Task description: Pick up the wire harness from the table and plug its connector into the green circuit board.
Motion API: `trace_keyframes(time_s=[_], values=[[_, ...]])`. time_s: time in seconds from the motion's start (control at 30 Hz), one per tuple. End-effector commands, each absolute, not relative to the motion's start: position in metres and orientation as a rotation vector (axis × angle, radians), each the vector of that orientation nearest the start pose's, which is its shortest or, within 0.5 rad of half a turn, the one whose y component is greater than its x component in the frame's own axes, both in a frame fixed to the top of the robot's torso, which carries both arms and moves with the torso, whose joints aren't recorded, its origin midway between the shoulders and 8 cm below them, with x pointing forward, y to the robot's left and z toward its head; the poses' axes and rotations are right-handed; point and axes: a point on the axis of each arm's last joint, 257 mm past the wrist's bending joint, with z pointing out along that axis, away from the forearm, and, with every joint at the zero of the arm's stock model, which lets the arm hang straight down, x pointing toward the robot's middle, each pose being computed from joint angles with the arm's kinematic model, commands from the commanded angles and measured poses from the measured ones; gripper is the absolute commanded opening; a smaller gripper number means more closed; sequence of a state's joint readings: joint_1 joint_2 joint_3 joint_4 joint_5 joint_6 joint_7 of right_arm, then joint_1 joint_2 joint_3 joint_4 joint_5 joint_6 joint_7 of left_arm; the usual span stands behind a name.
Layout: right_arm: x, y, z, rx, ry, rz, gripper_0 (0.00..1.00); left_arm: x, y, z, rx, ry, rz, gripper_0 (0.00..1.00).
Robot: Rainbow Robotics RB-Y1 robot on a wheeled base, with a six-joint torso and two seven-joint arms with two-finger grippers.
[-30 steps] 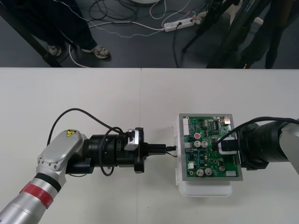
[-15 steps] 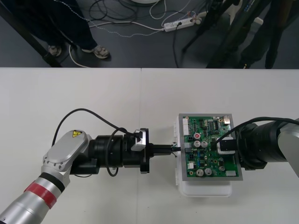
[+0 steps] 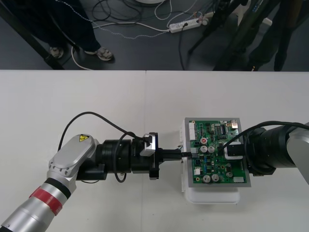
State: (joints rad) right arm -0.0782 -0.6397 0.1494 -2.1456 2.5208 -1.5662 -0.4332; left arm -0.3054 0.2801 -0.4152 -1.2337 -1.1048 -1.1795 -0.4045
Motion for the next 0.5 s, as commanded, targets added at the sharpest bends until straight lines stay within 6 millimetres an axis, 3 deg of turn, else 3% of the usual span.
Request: trace_keyframes(time_s=[0.03,0.5], values=[[0.3807,-0.2382,-0.2846,-1.985,1.871,-0.314,1.00,0.3494,-0.0854,-0.2177,1.305,0.961,-1.004,0.00],[0.3795,-0.2383,-0.2857,-1.939,1.916,-0.297,1.00,0.3495,-0.0833,-0.2205,1.313,0.968,-1.001,0.00]])
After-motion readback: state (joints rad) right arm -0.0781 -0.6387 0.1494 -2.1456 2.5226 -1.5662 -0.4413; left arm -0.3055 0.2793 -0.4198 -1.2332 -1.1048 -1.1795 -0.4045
